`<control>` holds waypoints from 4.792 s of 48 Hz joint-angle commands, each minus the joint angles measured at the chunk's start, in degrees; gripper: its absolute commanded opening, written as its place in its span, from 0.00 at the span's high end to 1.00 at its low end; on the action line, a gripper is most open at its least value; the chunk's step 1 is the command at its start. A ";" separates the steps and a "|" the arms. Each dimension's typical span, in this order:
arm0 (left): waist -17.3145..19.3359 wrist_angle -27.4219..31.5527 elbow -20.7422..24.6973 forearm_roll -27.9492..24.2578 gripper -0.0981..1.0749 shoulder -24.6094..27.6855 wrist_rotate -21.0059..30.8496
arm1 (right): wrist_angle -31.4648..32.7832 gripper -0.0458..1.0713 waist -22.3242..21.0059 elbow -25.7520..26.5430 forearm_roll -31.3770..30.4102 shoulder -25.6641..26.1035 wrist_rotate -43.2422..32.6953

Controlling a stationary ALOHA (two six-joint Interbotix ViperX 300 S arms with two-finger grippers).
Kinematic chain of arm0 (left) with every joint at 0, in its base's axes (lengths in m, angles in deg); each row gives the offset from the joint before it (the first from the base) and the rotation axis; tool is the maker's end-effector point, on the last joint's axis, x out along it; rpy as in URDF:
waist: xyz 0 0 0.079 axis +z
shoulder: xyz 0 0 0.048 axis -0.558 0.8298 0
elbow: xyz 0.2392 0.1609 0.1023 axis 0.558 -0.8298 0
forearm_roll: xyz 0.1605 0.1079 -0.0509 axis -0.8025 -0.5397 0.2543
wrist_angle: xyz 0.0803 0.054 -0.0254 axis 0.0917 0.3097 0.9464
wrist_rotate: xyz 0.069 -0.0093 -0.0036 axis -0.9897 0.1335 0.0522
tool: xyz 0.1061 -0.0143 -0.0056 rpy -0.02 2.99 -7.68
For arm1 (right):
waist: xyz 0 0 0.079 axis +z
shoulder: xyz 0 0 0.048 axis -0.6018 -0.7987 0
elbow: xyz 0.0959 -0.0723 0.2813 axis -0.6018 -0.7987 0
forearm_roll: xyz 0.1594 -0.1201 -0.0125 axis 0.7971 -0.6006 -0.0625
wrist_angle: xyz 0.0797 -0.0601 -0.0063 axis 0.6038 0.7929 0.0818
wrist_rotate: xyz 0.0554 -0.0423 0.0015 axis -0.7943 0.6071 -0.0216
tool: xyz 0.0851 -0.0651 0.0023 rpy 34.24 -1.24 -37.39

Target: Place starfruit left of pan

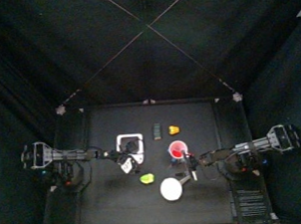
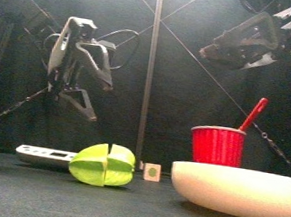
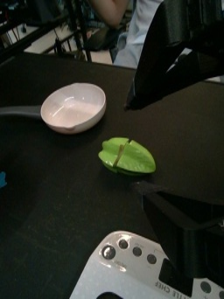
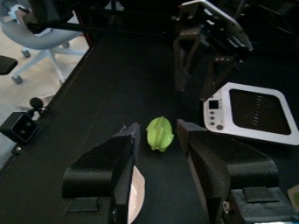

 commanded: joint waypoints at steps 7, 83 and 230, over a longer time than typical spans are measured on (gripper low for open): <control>-4.48 -8.35 0.70 -3.34 0.08 0.26 0.79 | -0.53 0.26 2.29 -3.16 4.31 6.86 -0.09; -15.21 -15.29 5.62 -20.65 0.07 16.17 0.79 | -0.53 0.26 5.27 -7.38 6.15 10.37 0.00; -22.68 -20.65 -10.37 -14.41 0.09 -3.87 1.23 | -0.44 0.26 5.27 -7.21 6.24 8.70 -0.09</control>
